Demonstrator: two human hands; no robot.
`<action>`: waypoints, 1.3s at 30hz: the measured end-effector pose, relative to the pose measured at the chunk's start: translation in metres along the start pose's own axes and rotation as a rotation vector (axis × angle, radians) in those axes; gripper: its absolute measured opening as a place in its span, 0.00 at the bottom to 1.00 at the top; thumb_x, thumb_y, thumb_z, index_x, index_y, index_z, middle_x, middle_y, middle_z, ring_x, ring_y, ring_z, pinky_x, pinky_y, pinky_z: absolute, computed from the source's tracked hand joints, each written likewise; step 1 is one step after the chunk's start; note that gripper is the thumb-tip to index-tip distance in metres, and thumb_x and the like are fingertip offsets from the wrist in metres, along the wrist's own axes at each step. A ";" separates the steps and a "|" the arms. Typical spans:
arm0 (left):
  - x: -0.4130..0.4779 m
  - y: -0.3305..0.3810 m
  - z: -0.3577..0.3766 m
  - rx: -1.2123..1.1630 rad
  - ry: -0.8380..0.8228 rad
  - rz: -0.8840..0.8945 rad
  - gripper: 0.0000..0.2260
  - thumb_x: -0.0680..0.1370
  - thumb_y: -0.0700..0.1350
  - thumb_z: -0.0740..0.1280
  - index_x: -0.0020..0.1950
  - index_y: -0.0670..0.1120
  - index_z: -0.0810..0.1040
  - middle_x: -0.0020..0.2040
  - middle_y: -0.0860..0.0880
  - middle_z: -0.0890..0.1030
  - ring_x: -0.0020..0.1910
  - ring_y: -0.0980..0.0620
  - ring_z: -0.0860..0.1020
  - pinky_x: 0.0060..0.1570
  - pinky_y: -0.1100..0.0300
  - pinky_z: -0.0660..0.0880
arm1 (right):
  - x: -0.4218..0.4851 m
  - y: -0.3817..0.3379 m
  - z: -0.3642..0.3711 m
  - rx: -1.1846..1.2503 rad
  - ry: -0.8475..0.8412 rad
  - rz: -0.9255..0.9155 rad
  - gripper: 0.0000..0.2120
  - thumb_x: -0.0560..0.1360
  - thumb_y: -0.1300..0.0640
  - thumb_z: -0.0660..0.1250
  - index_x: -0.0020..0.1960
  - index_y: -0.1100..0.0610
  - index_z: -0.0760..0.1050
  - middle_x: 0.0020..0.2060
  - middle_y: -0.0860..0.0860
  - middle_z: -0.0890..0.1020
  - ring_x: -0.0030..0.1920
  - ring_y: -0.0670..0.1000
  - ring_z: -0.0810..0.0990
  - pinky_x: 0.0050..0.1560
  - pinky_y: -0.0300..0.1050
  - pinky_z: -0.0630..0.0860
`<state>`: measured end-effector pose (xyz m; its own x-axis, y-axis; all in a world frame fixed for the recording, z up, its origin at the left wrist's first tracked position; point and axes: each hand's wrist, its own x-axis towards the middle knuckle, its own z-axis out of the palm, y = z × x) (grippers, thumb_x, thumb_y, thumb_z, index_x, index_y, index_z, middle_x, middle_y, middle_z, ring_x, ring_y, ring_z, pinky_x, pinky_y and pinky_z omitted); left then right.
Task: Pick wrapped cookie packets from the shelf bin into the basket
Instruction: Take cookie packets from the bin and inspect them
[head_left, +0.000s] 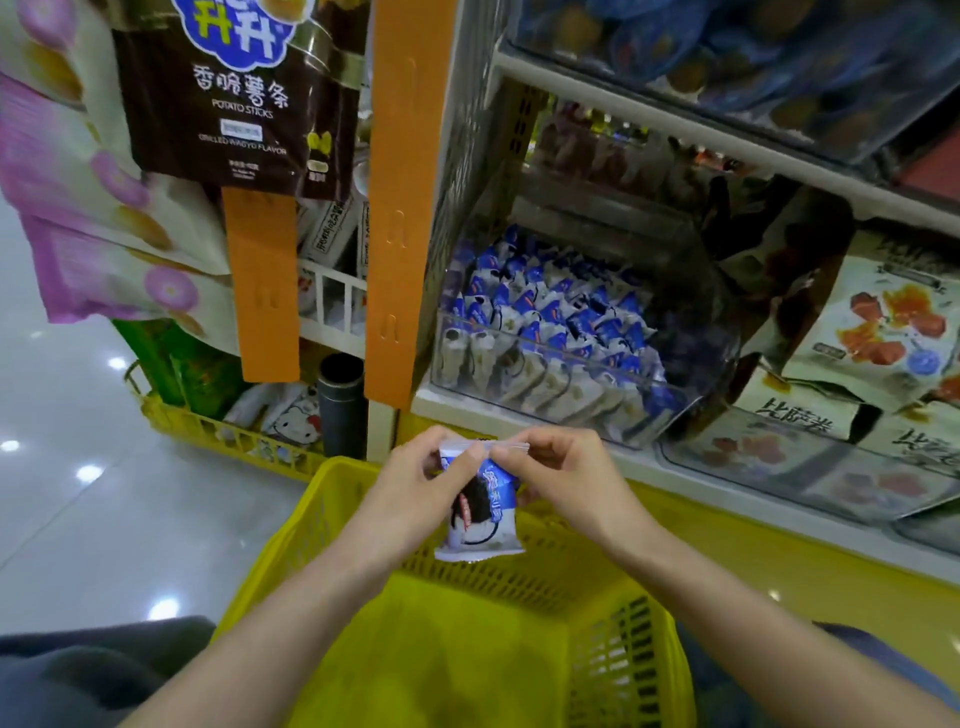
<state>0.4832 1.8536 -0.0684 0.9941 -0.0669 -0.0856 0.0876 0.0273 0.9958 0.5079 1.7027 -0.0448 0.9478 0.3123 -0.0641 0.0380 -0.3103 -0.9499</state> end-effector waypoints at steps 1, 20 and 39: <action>0.001 -0.003 0.001 0.014 0.011 -0.011 0.10 0.78 0.46 0.63 0.38 0.45 0.73 0.32 0.52 0.78 0.32 0.61 0.76 0.29 0.69 0.70 | -0.002 0.004 0.000 0.001 -0.007 0.003 0.10 0.75 0.62 0.66 0.37 0.51 0.79 0.28 0.44 0.82 0.31 0.37 0.77 0.29 0.30 0.73; 0.007 -0.013 0.006 -0.165 0.152 -0.070 0.02 0.75 0.39 0.66 0.47 0.43 0.78 0.38 0.50 0.84 0.36 0.59 0.81 0.37 0.66 0.79 | -0.007 0.012 -0.020 0.284 0.100 0.229 0.06 0.77 0.67 0.61 0.53 0.61 0.69 0.43 0.61 0.79 0.35 0.47 0.79 0.35 0.37 0.80; -0.006 -0.010 0.005 0.580 0.047 0.362 0.11 0.77 0.42 0.65 0.36 0.51 0.72 0.32 0.65 0.75 0.32 0.65 0.71 0.32 0.73 0.65 | -0.014 0.015 -0.006 -0.446 0.011 -0.210 0.03 0.73 0.56 0.69 0.45 0.55 0.79 0.37 0.45 0.82 0.40 0.43 0.80 0.44 0.40 0.77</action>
<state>0.4763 1.8489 -0.0772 0.9572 -0.1104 0.2674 -0.2860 -0.5000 0.8174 0.4972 1.6887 -0.0566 0.9083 0.4008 0.1198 0.3581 -0.5968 -0.7181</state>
